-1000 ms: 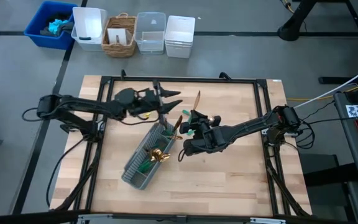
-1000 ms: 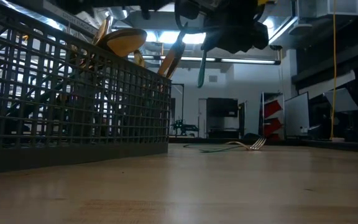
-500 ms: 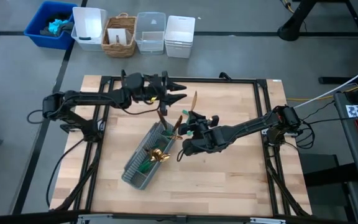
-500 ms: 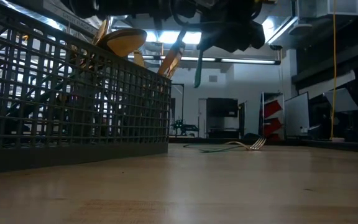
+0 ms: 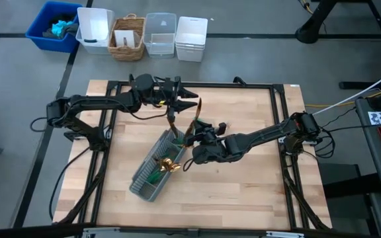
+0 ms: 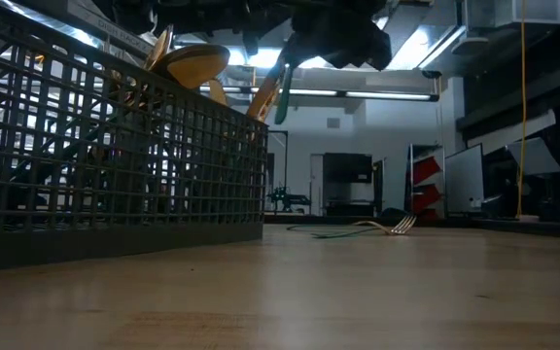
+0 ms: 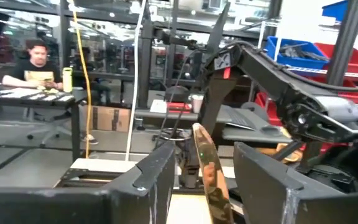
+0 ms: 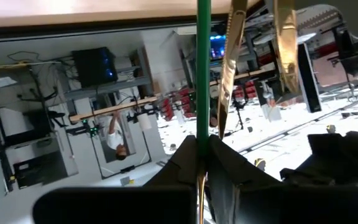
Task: Sort silverware
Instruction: Put the green knife into the silverware basket
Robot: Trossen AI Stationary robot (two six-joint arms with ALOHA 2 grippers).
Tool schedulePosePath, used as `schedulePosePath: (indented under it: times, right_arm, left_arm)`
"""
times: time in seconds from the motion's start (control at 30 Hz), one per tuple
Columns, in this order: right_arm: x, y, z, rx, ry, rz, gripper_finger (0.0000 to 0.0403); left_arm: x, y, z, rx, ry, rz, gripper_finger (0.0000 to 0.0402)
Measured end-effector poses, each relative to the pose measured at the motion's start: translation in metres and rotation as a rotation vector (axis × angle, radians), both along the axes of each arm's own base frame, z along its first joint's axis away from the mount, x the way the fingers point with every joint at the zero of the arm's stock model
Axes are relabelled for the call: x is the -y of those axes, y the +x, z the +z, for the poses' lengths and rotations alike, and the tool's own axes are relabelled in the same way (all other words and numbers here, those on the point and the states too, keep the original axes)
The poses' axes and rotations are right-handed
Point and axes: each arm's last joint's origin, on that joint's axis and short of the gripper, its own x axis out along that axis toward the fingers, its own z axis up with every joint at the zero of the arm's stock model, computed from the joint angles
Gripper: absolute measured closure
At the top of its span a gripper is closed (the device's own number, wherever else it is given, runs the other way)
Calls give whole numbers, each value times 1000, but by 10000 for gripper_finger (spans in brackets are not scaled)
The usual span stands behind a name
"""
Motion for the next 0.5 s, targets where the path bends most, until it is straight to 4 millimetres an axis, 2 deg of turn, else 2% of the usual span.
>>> schedulePosePath:
  times: [0.5]
  right_arm:
    - [-2, 5, 3, 10, 18, 55, 384]
  left_arm:
    - [2, 0, -2, -24, -9, -71, 249]
